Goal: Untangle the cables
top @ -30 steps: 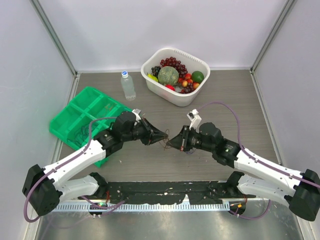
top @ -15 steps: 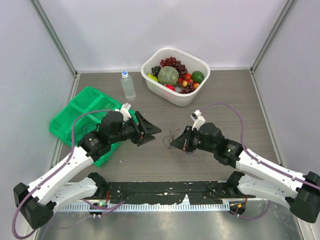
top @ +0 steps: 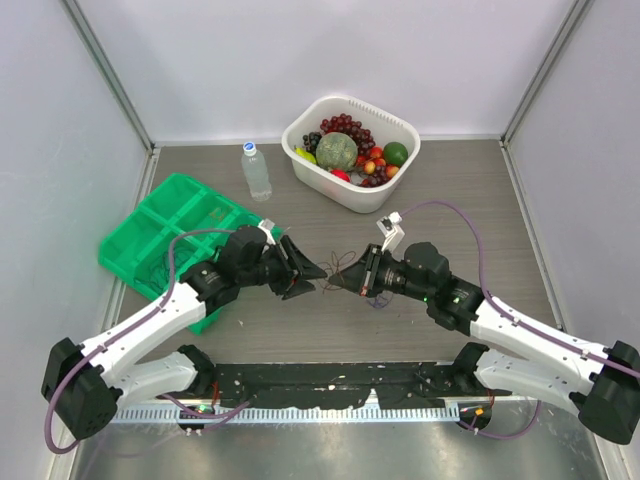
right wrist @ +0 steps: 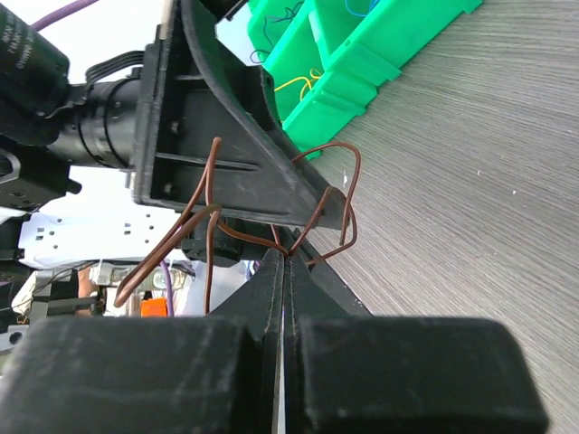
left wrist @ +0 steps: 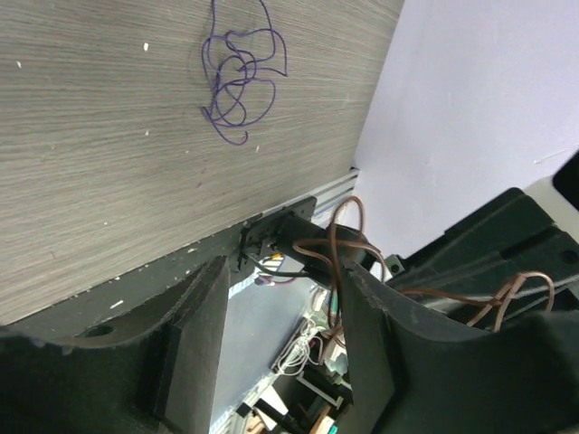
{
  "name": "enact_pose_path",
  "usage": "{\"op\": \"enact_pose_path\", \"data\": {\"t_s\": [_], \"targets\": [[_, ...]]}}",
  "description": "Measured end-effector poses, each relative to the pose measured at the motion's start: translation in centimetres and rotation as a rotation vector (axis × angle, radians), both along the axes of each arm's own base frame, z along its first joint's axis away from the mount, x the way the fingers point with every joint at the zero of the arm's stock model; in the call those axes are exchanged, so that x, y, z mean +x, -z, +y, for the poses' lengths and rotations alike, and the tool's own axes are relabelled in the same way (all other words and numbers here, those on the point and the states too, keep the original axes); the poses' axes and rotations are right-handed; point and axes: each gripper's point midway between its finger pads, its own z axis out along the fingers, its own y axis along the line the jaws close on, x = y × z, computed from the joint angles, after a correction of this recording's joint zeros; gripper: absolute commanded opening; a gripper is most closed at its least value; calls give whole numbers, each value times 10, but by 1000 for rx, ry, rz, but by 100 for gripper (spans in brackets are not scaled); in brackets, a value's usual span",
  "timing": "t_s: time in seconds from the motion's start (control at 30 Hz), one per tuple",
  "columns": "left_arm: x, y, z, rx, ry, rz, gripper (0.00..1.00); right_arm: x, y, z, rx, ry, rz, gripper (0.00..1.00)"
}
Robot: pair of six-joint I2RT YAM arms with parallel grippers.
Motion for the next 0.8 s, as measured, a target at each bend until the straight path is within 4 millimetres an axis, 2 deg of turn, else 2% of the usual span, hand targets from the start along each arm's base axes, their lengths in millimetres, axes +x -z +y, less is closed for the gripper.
{"op": "enact_pose_path", "data": {"t_s": [0.07,0.13,0.2,0.27,0.43,0.6,0.8], "targets": [[1,4,0,12,1,4,33,-1,-2,2,10,-9,-6,1],[3,5,1,19,-6,-2,21,-1,-3,3,14,-16,-6,1],[6,5,2,23,-17,-11,11,-1,-2,4,13,-20,-5,1],[8,4,4,31,-26,-26,0,-1,-2,4,12,-21,-4,6],[8,-7,9,28,-24,-85,0,0,8,0,-33,-4,5,20],[3,-22,13,13,-16,-123,0,8,29,-14,-158,60,27,26],[-3,-32,23,30,-20,-149,0,12,45,-28,-239,113,41,31]]}}
